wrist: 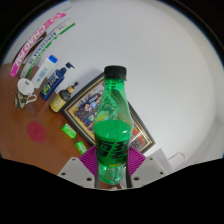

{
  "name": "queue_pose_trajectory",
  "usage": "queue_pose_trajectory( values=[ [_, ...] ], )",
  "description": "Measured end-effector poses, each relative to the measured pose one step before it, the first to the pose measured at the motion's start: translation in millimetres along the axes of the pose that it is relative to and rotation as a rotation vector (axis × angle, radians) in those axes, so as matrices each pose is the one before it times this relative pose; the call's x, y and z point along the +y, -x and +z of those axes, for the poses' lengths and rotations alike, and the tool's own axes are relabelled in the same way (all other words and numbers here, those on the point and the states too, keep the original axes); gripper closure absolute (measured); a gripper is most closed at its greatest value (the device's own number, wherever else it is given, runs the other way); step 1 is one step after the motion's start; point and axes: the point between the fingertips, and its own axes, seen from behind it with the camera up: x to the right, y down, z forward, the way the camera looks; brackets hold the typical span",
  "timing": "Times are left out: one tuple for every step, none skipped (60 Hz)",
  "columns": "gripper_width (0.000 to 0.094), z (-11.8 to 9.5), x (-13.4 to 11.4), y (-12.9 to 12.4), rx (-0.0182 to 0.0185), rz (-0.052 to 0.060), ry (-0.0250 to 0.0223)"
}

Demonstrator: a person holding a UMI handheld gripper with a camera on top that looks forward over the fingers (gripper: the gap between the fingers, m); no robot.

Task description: Pour water

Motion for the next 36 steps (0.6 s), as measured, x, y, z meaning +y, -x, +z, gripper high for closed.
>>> queue_pose_trajectory(
  values=[
    [0.0583,2.67,-8.73,3.16,-0.00325,-0.0335,-0.0074],
    [0.0582,1.7,-10.29,6.64,0.00276,-0.0303,-0.00232],
    [0.0582,4.04,-6.98,2.85,-0.00892,-0.0325,-0.01148],
    [0.0583,2.45,-8.85,4.05,-0.00154,-0.0328,-0.00496],
    [0.0583,-0.75,-10.28,4.38,0.00666,-0.0332,0.00038],
    [0.0582,2.37,-9.66,3.13,0.00076,-0.0339,-0.00586],
    [0.0583,2.12,-9.57,2.88,0.001,-0.0351,-0.00677],
    [0.0579,2.04,-9.87,2.75,0.00156,-0.0361,-0.00813],
    [0.0581,2.39,-9.56,2.17,0.00198,-0.0357,-0.00915],
    [0.0581,2.13,-9.15,1.6,0.00347,-0.0357,-0.00855],
    [0.0583,2.31,-8.54,1.38,0.00436,-0.0362,-0.00721],
    [0.0581,2.78,-7.37,2.74,0.00577,-0.0363,-0.00862],
    [0.0582,1.9,-7.91,1.18,0.0022,-0.039,-0.00591],
    [0.0583,1.3,-7.14,2.06,0.00114,-0.0393,-0.00307],
    [0.0581,2.42,-6.12,1.68,-0.00024,-0.0378,-0.00237],
    [0.0582,2.0,-5.88,1.33,-0.00051,-0.035,-0.00034],
    [0.0579,2.12,-5.94,1.32,-0.00053,-0.0311,-0.00035],
    [0.0581,2.0,-5.67,1.44,-0.00167,-0.0292,-0.0004],
    [0.0581,2.12,-5.18,1.2,-0.00227,-0.0281,0.00022],
    [0.058,3.86,-4.53,1.72,0.00285,-0.0255,-0.00532],
    [0.0583,2.18,-4.78,0.31,0.00144,-0.0272,0.00052],
    [0.0581,1.7,-4.11,0.77,0.00149,-0.0303,0.00367],
    [0.0583,2.36,-3.63,0.53,0.00139,-0.0335,0.00261],
    [0.0579,2.13,-3.61,0.72,0.00134,-0.0335,0.00283],
    [0.0583,2.02,-3.73,0.45,0.00183,-0.0316,0.0021],
    [0.058,2.05,-3.61,0.77,0.00162,-0.0282,0.00075],
    [0.0578,1.82,-3.66,1.13,-0.00014,-0.0269,-0.00013],
    [0.0582,1.66,-3.63,1.5,-0.00146,-0.0258,-0.00208],
    [0.0584,1.68,-3.54,1.45,-0.00067,-0.0258,-0.00291],
    [0.0583,1.78,-3.38,1.09,0.00037,-0.027,-0.00277],
    [0.0582,3.21,-2.49,1.04,0.00431,-0.0281,-0.0077],
    [0.0583,1.34,-3.18,0.49,0.00206,-0.0288,-0.00177],
    [0.0582,1.17,-3.2,0.02,0.00386,-0.0306,-0.00235],
    [0.058,0.9,-2.91,-0.05,0.00351,-0.0292,-0.00254],
    [0.0582,1.4,-2.62,-0.43,0.00358,-0.0276,-0.00203],
    [0.058,0.93,-1.95,0.05,0.00282,-0.0253,-0.00023]
  ],
)
